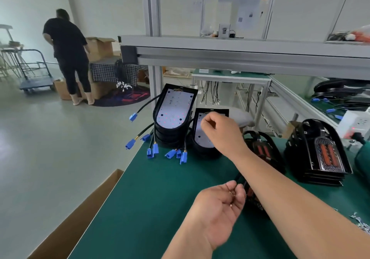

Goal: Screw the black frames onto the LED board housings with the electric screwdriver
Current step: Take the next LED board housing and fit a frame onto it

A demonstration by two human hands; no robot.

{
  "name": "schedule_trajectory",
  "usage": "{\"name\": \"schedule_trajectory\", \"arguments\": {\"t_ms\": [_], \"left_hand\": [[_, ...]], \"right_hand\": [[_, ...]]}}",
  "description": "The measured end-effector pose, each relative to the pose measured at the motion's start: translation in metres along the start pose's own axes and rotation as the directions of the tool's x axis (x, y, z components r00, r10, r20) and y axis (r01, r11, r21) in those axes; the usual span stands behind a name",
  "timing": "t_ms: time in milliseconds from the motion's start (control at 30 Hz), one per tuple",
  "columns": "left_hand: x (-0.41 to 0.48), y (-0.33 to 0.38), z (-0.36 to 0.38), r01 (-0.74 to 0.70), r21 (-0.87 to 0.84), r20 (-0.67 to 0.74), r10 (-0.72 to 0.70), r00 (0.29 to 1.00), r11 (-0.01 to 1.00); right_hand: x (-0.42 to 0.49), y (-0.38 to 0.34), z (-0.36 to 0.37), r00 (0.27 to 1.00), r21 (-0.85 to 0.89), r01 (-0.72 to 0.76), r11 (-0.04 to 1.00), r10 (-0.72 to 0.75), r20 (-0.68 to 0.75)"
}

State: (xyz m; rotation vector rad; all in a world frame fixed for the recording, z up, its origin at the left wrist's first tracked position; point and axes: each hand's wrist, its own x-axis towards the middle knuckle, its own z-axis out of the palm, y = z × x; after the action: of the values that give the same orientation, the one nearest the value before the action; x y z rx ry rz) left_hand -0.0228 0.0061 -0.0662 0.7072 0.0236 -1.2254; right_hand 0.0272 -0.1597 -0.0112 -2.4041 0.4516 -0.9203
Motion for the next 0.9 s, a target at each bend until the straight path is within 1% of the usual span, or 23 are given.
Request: {"name": "schedule_trajectory", "arguments": {"t_ms": [133, 267, 367, 433, 600, 767, 900], "left_hand": [[0.002, 0.001, -0.003, -0.006, -0.053, 0.013, 0.007, 1.000, 0.999], [0.008, 0.006, -0.002, 0.006, -0.158, -0.011, -0.008, 1.000, 0.987], [0.012, 0.010, -0.002, 0.057, -0.196, -0.026, -0.063, 0.998, 0.979], [0.013, 0.013, -0.005, 0.086, -0.176, -0.042, -0.095, 0.995, 0.981], [0.013, 0.017, -0.011, 0.085, -0.119, -0.072, -0.094, 0.993, 0.989], [0.009, 0.013, -0.011, 0.068, -0.062, -0.066, -0.072, 0.995, 0.996], [0.008, 0.011, -0.012, 0.030, -0.003, -0.099, -0.030, 0.995, 1.000]], "right_hand": [[0.037, -0.007, 0.022, 0.995, 0.015, -0.103, 0.995, 0.103, -0.018], [0.068, -0.012, 0.037, 0.981, 0.064, -0.193, 0.979, 0.193, 0.007], [0.080, -0.013, 0.045, 0.965, 0.118, -0.262, 0.958, 0.263, 0.012], [0.085, -0.012, 0.049, 0.960, 0.123, -0.276, 0.953, 0.279, -0.010], [0.089, -0.016, 0.051, 0.972, 0.028, -0.224, 0.974, 0.226, -0.070], [0.078, -0.018, 0.039, 0.980, 0.092, -0.126, 0.988, 0.138, -0.143], [0.057, -0.013, 0.022, 0.984, 0.118, -0.062, 0.991, 0.081, -0.161]]}}
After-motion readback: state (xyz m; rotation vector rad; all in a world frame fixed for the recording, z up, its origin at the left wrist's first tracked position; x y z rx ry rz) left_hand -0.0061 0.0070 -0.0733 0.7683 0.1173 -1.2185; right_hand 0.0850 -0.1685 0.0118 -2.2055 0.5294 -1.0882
